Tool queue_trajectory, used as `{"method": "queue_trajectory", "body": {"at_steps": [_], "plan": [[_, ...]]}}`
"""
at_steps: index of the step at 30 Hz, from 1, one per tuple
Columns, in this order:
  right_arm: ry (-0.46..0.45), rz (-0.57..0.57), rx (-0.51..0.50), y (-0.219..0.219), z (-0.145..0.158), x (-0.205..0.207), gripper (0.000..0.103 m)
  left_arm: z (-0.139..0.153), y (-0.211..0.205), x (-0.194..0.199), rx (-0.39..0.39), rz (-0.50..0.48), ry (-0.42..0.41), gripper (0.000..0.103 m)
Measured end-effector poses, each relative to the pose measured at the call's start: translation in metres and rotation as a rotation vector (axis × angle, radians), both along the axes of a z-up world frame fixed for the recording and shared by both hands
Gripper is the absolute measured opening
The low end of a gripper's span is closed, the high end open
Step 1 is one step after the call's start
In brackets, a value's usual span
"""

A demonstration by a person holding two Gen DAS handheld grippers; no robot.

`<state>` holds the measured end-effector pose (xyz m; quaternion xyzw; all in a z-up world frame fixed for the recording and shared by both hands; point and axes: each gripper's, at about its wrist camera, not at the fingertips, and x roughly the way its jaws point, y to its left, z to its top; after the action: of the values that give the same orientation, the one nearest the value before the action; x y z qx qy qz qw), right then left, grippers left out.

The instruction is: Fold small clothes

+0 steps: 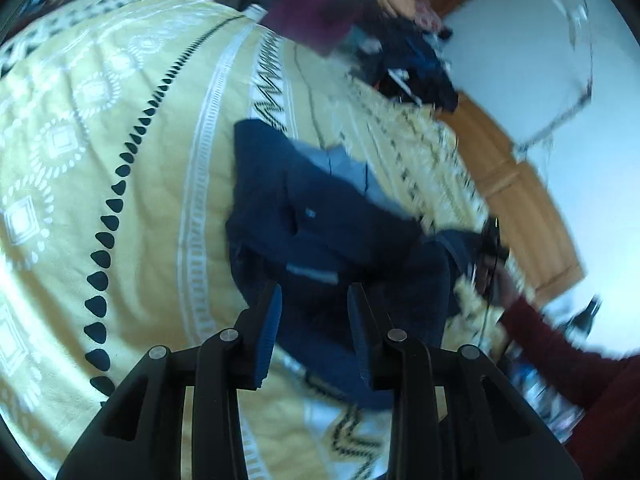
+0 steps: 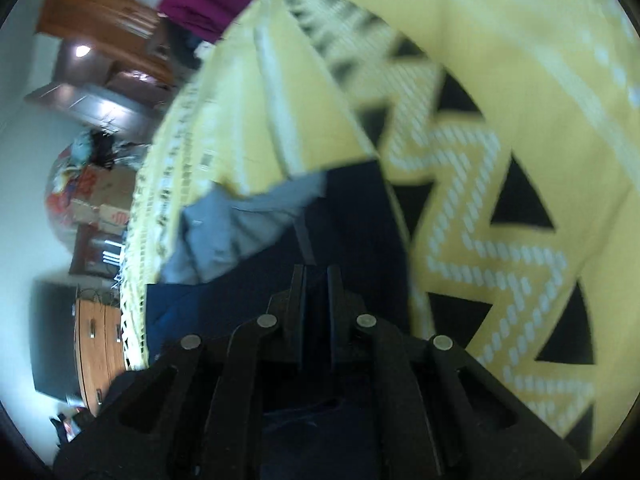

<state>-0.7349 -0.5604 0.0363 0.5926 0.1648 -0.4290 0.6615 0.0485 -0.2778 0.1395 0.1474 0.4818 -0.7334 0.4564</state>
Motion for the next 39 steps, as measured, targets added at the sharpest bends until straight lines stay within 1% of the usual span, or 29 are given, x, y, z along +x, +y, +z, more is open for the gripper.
{"method": "queue_trajectory", "body": {"at_steps": [1, 2, 4, 5, 7, 8, 9, 10, 13, 14, 15, 17, 19, 20, 21, 22, 24, 25, 27, 29, 31, 32, 33, 34, 35, 36, 37, 38, 39], "plan": [[-0.011, 0.005, 0.01, 0.001, -0.007, 0.0, 0.009, 0.0, 0.007, -0.012, -0.016, -0.035, -0.064, 0.034], [-0.017, 0.003, 0.012, 0.005, -0.011, 0.0, 0.009, 0.003, 0.02, -0.026, -0.04, -0.08, -0.108, 0.034], [-0.02, 0.013, -0.001, 0.01, -0.012, -0.001, 0.009, 0.011, 0.036, -0.053, -0.084, -0.171, -0.155, 0.034], [-0.016, 0.027, -0.007, 0.012, -0.011, -0.001, 0.009, 0.016, 0.046, -0.07, -0.105, -0.212, -0.195, 0.034], [0.002, 0.037, -0.008, 0.015, -0.008, -0.003, 0.013, 0.024, 0.069, -0.103, -0.159, -0.283, -0.304, 0.038], [0.009, 0.036, -0.015, 0.017, -0.004, -0.005, 0.014, 0.025, 0.083, -0.123, -0.196, -0.318, -0.381, 0.039], [0.014, 0.036, -0.024, 0.017, -0.001, -0.006, 0.018, 0.026, 0.093, -0.14, -0.226, -0.349, -0.445, 0.042], [0.017, 0.033, -0.033, 0.021, 0.003, -0.008, 0.025, 0.024, 0.106, -0.161, -0.261, -0.41, -0.524, 0.042], [-0.002, 0.034, -0.066, 0.038, 0.015, -0.011, 0.04, 0.012, 0.128, -0.206, -0.349, -0.568, -0.721, 0.043], [-0.001, 0.041, -0.072, 0.043, 0.017, -0.01, 0.041, 0.007, 0.134, -0.221, -0.4, -0.626, -0.8, 0.043], [0.002, 0.054, -0.075, 0.049, 0.019, -0.008, 0.043, 0.001, 0.139, -0.232, -0.447, -0.674, -0.861, 0.044], [0.013, 0.088, -0.08, 0.067, 0.021, -0.005, 0.044, -0.012, 0.144, -0.248, -0.507, -0.751, -0.953, 0.044], [0.007, 0.108, -0.077, 0.082, 0.022, -0.005, 0.047, -0.022, 0.146, -0.259, -0.557, -0.815, -1.011, 0.046], [0.0, 0.112, -0.077, 0.089, 0.021, -0.006, 0.048, -0.022, 0.147, -0.265, -0.581, -0.829, -1.025, 0.048], [-0.007, 0.113, -0.078, 0.096, 0.02, -0.006, 0.053, -0.02, 0.147, -0.27, -0.603, -0.836, -1.03, 0.048], [-0.015, 0.115, -0.078, 0.103, 0.019, -0.007, 0.057, -0.018, 0.145, -0.274, -0.614, -0.845, -1.027, 0.054], [-0.028, 0.116, -0.077, 0.112, 0.016, -0.007, 0.057, -0.023, 0.135, -0.282, -0.595, -0.854, -1.042, 0.063], [-0.026, 0.116, -0.079, 0.117, 0.014, -0.007, 0.057, -0.029, 0.129, -0.284, -0.573, -0.865, -1.051, 0.064], [-0.021, 0.115, -0.084, 0.124, 0.013, -0.007, 0.057, -0.042, 0.117, -0.289, -0.527, -0.862, -1.091, 0.064], [-0.029, 0.116, -0.091, 0.132, 0.012, -0.009, 0.057, -0.049, 0.111, -0.291, -0.503, -0.859, -1.092, 0.064], [-0.039, 0.111, -0.095, 0.137, 0.011, -0.011, 0.057, -0.057, 0.101, -0.296, -0.453, -0.856, -1.093, 0.061], [-0.045, 0.109, -0.095, 0.139, 0.01, -0.012, 0.057, -0.059, 0.097, -0.296, -0.436, -0.86, -1.078, 0.058], [-0.048, 0.108, -0.095, 0.141, 0.01, -0.013, 0.057, -0.061, 0.093, -0.297, -0.412, -0.854, -1.057, 0.048], [-0.045, 0.11, -0.097, 0.143, 0.011, -0.013, 0.057, -0.06, 0.087, -0.298, -0.382, -0.841, -1.019, 0.037], [-0.034, 0.118, -0.102, 0.144, 0.013, -0.013, 0.057, -0.055, 0.081, -0.296, -0.348, -0.817, -0.949, 0.032], [-0.022, 0.132, -0.111, 0.145, 0.016, -0.012, 0.057, -0.046, 0.073, -0.292, -0.322, -0.772, -0.857, 0.025], [-0.013, 0.144, -0.121, 0.146, 0.019, -0.011, 0.057, -0.035, 0.066, -0.285, -0.3, -0.714, -0.759, 0.024], [0.003, 0.16, -0.142, 0.147, 0.024, -0.01, 0.057, -0.022, 0.055, -0.274, -0.279, -0.63, -0.652, 0.023], [0.019, 0.175, -0.163, 0.148, 0.028, -0.009, 0.057, -0.009, 0.045, -0.263, -0.27, -0.554, -0.579, 0.023]]}}
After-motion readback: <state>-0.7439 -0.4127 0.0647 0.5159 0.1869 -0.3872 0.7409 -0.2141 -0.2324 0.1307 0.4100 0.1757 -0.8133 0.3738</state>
